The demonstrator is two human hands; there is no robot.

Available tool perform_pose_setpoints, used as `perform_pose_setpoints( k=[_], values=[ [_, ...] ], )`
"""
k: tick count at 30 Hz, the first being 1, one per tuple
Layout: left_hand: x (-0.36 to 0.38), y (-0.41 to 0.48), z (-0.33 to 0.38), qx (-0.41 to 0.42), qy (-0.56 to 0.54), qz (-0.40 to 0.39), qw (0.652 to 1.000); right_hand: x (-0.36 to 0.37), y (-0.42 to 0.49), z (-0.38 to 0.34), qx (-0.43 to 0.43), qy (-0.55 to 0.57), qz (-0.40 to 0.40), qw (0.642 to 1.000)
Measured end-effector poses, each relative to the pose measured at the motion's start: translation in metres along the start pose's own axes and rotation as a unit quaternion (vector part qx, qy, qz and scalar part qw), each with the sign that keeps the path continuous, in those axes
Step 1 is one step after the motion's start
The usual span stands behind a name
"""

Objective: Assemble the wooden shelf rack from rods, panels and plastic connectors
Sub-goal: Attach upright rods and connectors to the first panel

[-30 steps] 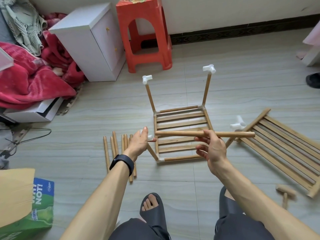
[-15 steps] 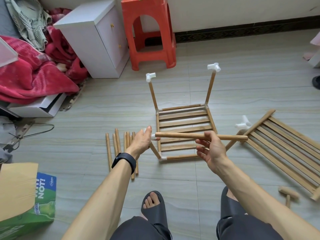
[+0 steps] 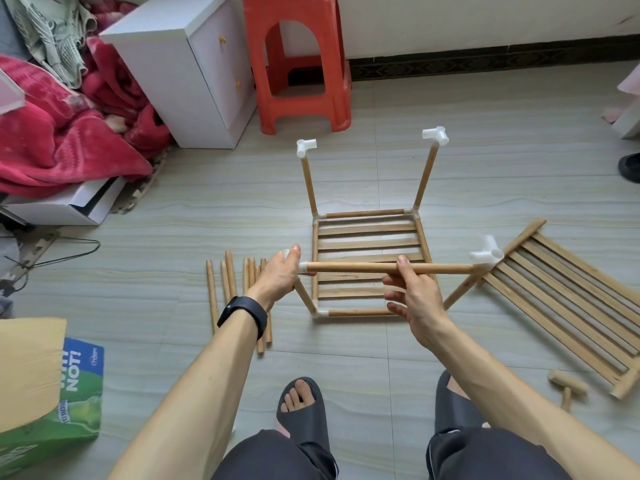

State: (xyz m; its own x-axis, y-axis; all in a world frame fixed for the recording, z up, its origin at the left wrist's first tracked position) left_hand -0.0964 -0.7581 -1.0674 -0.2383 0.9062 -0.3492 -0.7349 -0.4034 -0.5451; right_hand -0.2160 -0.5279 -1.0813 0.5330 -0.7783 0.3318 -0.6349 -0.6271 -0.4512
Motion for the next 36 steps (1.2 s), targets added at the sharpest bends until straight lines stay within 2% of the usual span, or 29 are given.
perform_pose_setpoints(
  k=[6, 12, 17, 21, 25, 28, 33, 36],
  values=[
    [0.001, -0.001, 0.003, 0.010, 0.022, -0.008, 1.000, 0.002, -0.001, -0.004, -0.006, 0.014, -0.012, 1.000],
    [0.000, -0.001, 0.001, 0.016, 0.031, -0.009, 0.999, 0.014, -0.003, -0.011, -0.053, -0.015, -0.035, 0.998],
    [0.005, 0.001, -0.005, -0.004, 0.039, -0.004, 0.999, 0.011, 0.003, -0.015, -0.017, -0.030, -0.022, 0.999],
    [-0.002, -0.002, 0.006, -0.064, 0.157, 0.028, 0.985, 0.001, -0.001, -0.018, 0.008, -0.035, -0.062, 0.997],
    [-0.003, -0.006, 0.048, -0.030, 0.326, 0.062, 0.943, -0.025, -0.014, -0.023, 0.004, -0.095, -0.093, 0.991],
    [0.022, -0.002, 0.094, 0.033, 0.364, 0.008, 0.931, -0.063, -0.029, -0.025, -0.064, -0.147, -0.039, 0.986],
    [0.107, 0.014, 0.164, 0.114, 0.408, -0.120, 0.898, -0.120, -0.041, -0.052, -0.171, -0.192, 0.171, 0.951],
    [0.159, 0.027, 0.186, 0.120, 0.386, -0.166, 0.899, -0.128, -0.021, -0.068, -0.159, -0.198, 0.190, 0.948]
  ],
)
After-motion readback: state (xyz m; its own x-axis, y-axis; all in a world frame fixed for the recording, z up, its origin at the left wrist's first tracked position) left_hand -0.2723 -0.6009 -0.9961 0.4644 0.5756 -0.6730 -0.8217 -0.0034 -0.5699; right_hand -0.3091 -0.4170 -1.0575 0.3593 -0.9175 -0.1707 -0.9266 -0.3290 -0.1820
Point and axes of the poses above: each hand's wrist, its own y-axis towards the middle knuckle, its own x-axis out of the palm, z = x × y, the point moved 3 cm from there along y, towards the middle knuckle, and after that the axes turned 15 degrees about -z, right-handed, at the moved point
